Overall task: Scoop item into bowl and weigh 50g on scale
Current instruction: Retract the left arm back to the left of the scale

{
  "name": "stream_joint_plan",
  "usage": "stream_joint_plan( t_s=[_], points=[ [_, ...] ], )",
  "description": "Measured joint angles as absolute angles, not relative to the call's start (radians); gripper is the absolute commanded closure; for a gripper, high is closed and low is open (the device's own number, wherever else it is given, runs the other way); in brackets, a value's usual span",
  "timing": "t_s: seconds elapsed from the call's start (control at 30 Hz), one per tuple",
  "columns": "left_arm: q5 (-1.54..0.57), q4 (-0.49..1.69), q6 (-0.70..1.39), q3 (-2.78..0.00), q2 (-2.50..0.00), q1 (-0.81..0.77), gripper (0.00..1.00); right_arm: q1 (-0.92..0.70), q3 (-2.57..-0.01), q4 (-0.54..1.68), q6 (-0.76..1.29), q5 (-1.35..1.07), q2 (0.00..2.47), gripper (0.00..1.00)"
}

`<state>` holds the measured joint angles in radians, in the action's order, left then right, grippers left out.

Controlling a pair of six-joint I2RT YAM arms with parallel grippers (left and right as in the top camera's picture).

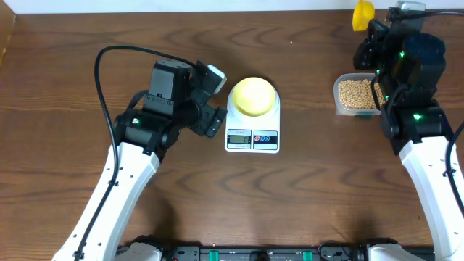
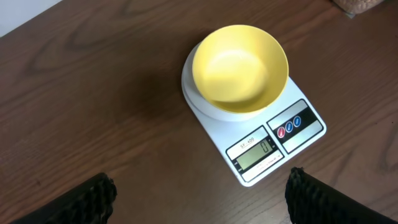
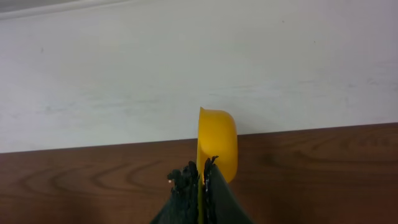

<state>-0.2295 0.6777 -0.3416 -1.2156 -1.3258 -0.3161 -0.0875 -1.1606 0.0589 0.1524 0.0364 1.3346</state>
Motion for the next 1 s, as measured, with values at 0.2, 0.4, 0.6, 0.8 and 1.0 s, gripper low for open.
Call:
stream_joint_plan(
  t_s=[0.2,0.4,0.6,0.8,1.0],
  points=[
    [-0.226,0.685,-0.342,-1.216,-1.326,-0.316,0.11,-0.088,-1.161,0.061,0.152,0.036,1.335,0.99],
    [-0.226,0.696,-0.342,-1.216,-1.326,-0.316,0.11,-0.088,-1.161,0.064,0.152,0.036,1.335,0.98],
    [-0.227,0.699,-0.342,-1.216,-1.326,-0.316,0.11,-0.088,-1.161,0.064,0.152,0.037,1.335,0.98],
    [-0.238,0.706,-0.342,-1.216,-1.326,-0.316,0.11,-0.088,-1.161,0.062,0.152,0.036,1.335,0.99],
    [-0.262,0.742,-0.342,-1.216,-1.326,-0.316,0.11,-0.088,-1.161,0.059,0.152,0.036,1.335,0.98]
  ],
)
